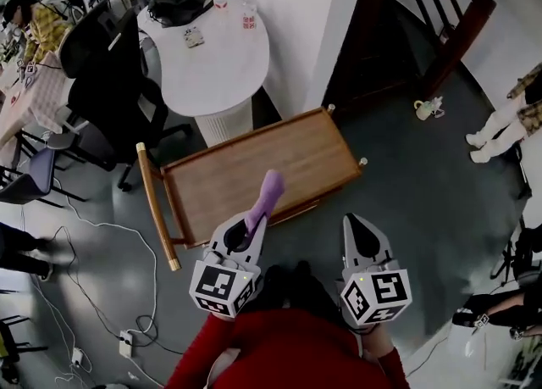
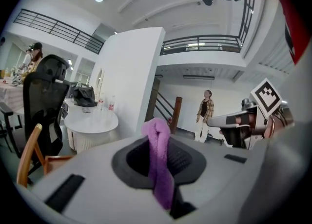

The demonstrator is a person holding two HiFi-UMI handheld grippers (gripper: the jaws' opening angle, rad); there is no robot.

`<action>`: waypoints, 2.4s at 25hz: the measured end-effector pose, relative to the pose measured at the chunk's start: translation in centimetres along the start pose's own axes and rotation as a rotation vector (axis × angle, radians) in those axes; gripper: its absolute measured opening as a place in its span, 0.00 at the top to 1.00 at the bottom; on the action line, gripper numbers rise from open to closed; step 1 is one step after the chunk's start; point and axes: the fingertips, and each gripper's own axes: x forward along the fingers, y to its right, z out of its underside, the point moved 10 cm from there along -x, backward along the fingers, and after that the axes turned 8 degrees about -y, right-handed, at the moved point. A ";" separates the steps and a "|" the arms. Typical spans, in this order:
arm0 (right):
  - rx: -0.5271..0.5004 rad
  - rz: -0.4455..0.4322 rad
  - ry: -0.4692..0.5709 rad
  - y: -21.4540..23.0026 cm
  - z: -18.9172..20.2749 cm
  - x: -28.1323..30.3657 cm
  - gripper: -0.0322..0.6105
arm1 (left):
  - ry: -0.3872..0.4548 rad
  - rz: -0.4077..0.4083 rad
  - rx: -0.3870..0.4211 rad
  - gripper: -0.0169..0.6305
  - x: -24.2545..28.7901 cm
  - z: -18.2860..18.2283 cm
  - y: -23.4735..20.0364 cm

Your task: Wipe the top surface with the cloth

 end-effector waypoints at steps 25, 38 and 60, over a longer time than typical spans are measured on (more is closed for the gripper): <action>-0.041 -0.182 -0.153 13.2 -7.1 16.3 0.95 | -0.138 -0.175 -0.129 0.91 15.5 -3.3 -3.2; 0.089 0.022 -0.208 17.6 -5.8 13.0 0.95 | -0.274 0.111 -0.348 0.91 36.8 -4.8 -1.2; -0.159 -0.449 -0.459 8.4 -6.3 23.5 0.95 | -0.370 -0.835 -0.597 0.91 11.7 8.0 -21.9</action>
